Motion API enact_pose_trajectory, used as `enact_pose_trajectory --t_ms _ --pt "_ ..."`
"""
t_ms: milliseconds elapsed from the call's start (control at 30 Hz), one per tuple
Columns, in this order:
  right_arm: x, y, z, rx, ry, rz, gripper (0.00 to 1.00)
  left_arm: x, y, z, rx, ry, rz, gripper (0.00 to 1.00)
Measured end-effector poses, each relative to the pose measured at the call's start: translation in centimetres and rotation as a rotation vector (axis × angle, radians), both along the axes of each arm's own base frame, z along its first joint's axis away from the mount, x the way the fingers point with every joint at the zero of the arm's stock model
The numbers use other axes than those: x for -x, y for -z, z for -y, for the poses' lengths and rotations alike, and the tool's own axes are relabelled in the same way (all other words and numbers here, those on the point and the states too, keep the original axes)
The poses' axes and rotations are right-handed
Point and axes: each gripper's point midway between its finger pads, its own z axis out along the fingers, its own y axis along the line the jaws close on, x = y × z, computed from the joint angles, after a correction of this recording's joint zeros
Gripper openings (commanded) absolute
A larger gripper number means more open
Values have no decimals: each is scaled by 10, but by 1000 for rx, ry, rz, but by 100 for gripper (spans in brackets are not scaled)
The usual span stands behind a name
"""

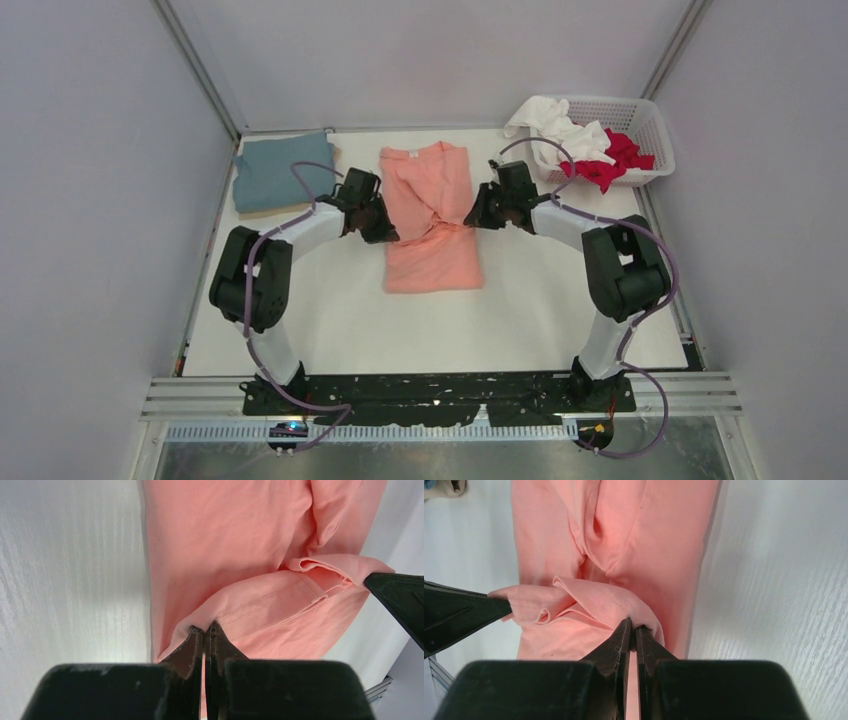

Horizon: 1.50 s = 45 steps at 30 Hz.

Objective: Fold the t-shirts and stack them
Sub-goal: Fold the folded rectangular tshirt in 1/3 of the way, then grab one side of the 2/3 rectangular tshirt with both arms

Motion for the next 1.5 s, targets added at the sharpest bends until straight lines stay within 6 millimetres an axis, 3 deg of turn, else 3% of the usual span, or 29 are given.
enact_pose_trajectory --t_ms 67,133,233,333,433,500,667,767,900,1000,1167,1267,1300,1367,1500 --pt "-7 5 0 0 -5 -6 19 -2 3 -2 -3 -6 -7 20" --pt "-13 7 0 4 -11 -6 32 -2 4 -3 -5 -10 -10 36" --pt "-24 4 -1 18 -21 11 63 -4 4 -6 -7 -28 -10 66" --pt "-33 -4 3 50 -17 42 83 -6 3 -10 -11 -45 -7 96" --pt "-35 -11 11 88 0 66 98 -7 -6 -15 -15 -61 18 100" --pt "-24 -17 18 102 15 75 99 1 -17 -20 -9 -67 41 100" --pt "37 -26 35 61 23 72 98 46 -27 -28 18 -36 57 100" --pt "77 -15 35 -5 6 29 96 78 -9 -24 19 10 7 95" --pt "123 19 37 -37 -2 -102 85 126 26 -18 5 76 -110 78" --pt "140 32 35 -57 -7 -160 67 123 24 -13 33 73 -94 62" --pt "143 38 29 -94 -6 -179 56 118 30 -5 66 69 -101 50" --pt "143 40 27 -111 -9 -188 48 116 33 -2 77 67 -104 36" --pt "143 41 26 -114 -11 -191 48 115 34 -1 81 68 -105 30" --pt "143 43 23 -123 -17 -199 46 114 37 0 85 69 -110 3" --pt "141 45 19 -137 -32 -195 33 114 42 3 88 84 -115 0"
